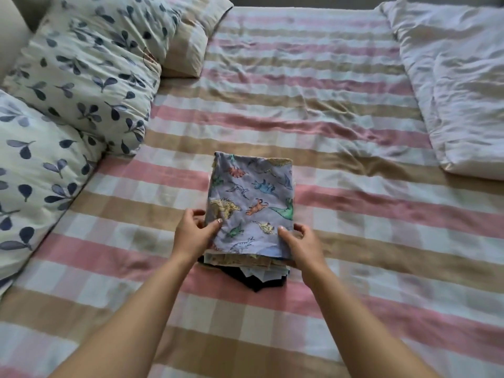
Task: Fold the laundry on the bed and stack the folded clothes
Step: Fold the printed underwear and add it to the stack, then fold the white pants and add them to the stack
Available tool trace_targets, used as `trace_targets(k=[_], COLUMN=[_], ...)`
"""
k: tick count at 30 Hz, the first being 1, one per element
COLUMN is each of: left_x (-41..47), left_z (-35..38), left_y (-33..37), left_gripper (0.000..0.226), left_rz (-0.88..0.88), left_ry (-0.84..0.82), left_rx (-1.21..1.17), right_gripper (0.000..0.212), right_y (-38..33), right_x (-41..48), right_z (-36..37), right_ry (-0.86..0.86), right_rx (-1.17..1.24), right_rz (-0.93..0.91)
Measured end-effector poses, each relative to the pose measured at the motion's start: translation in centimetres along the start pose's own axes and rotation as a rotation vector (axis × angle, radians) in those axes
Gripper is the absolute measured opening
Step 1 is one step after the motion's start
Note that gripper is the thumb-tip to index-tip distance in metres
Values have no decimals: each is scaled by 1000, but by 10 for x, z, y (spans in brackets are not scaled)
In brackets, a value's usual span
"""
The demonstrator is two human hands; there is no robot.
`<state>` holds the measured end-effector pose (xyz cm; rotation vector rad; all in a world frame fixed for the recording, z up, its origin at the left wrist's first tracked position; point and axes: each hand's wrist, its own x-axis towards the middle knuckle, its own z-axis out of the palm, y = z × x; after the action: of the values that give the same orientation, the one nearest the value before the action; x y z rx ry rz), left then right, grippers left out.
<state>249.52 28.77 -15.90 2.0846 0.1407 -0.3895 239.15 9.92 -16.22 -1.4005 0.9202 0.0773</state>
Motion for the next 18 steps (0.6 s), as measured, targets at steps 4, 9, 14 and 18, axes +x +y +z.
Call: trace_targets(k=[4,9,14,18], left_x=[-19,-74,-165,-234], left_z=[-4,5,38,85], left_y=[-16,-8,30,67], left_gripper=[23,10,11,27], left_rz=[-80,-17,254,358], left_ry=[82,220,-135,-433], left_rx=[66,113,362,599], right_gripper=[26,3,7,13], right_y=[27,38,30,33], right_x=[-22,-48,-106,-158], right_z=[-4,-28,-96,-186], right_ry=[-11,-36,-62,-25], right_rx=[-90,-179,-256,-518], right_rz=[56,35,-107,-194])
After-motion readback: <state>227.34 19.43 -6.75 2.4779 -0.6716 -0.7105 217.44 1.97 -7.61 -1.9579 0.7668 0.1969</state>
